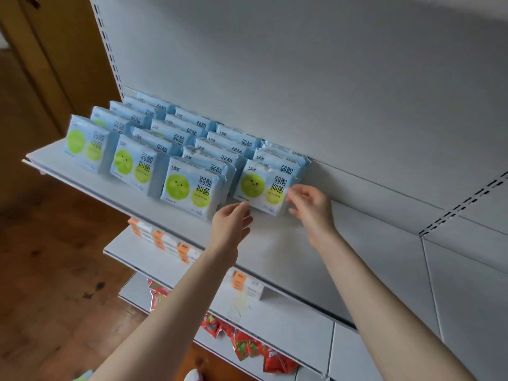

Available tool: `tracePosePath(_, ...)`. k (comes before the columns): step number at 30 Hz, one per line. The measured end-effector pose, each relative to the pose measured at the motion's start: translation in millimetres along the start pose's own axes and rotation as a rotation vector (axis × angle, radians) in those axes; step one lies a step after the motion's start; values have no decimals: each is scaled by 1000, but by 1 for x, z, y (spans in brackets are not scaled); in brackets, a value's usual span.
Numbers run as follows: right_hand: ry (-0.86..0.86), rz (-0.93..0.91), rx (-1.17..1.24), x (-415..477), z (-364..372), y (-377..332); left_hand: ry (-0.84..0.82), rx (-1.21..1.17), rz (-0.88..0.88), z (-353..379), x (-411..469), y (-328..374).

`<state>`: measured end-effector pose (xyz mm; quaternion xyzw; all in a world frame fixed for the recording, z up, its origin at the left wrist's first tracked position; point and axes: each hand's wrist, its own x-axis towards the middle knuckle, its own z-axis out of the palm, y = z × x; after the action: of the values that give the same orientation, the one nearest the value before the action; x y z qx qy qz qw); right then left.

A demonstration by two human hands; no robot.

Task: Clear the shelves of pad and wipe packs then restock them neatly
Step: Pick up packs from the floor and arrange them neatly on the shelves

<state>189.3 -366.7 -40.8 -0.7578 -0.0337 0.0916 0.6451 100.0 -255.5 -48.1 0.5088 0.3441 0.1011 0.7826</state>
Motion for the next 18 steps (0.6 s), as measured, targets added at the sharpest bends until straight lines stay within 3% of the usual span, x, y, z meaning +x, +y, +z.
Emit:
tracePosePath(4,-301,0,-17,-35,29,-9,58,28,93,-31,-30,-5)
tracePosePath(10,-524,25,38,-91,105,-8,275,80,139,-124,-71,-18)
tracePosePath(18,-820,64,-121,-168,214,25,590,0,98,-255,-125,-47)
